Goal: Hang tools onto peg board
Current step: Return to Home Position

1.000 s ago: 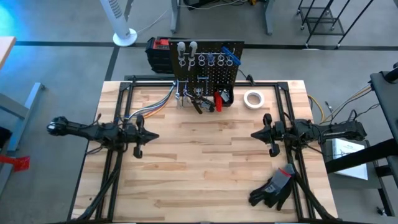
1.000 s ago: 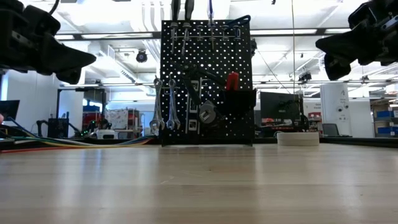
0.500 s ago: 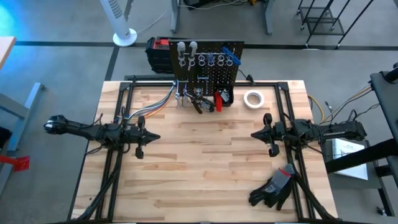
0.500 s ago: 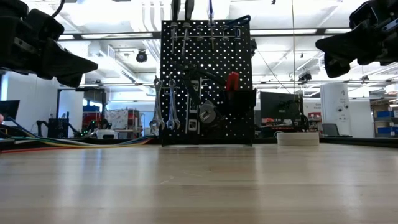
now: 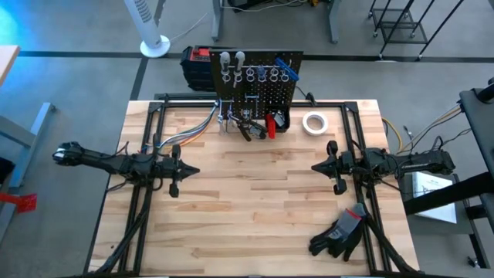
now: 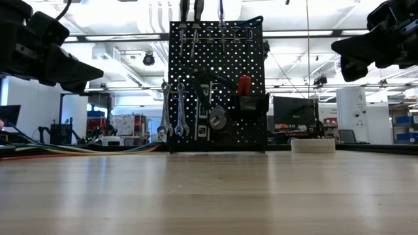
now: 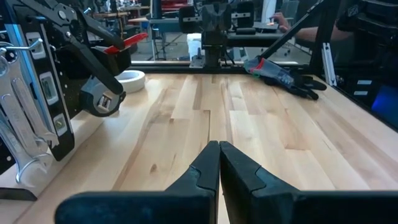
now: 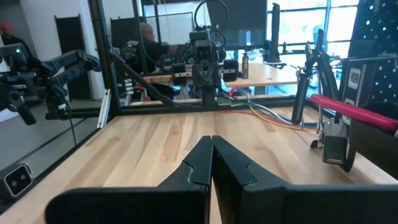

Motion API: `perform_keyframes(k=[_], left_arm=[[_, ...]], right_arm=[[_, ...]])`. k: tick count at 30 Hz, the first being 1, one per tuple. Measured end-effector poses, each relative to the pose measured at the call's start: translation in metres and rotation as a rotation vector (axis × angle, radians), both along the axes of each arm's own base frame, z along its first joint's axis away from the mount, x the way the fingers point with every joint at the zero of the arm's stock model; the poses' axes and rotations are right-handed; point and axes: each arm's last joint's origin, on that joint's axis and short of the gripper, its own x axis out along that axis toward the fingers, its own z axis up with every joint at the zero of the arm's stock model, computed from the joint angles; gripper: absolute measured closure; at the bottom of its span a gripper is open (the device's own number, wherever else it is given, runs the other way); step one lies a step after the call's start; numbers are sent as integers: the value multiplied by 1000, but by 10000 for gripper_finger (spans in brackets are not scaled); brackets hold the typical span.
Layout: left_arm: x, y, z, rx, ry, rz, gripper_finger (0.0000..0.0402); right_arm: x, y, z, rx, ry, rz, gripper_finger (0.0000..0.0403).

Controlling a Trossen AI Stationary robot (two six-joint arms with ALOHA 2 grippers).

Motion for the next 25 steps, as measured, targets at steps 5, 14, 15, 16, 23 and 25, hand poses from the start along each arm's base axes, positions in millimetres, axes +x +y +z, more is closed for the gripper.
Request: perform_keyframes(k=[5,14,15,16,23,25], left_arm=[[1,0,-1,2,11,0,401],[2,0,-2,5,27,0,401],[2,0,-2,6,28,0,401],[2,0,-2,6,30,0,401],[2,-1,-3,8,41,0,401],[3,-1,-4,9,45,0,401]], right_arm=[[0,0,0,0,0,0,403],[0,0,0,0,0,0,403],[0,0,0,0,0,0,403],[0,0,0,0,0,0,403],[0,0,0,0,0,0,403],[0,0,0,0,0,-1,403]])
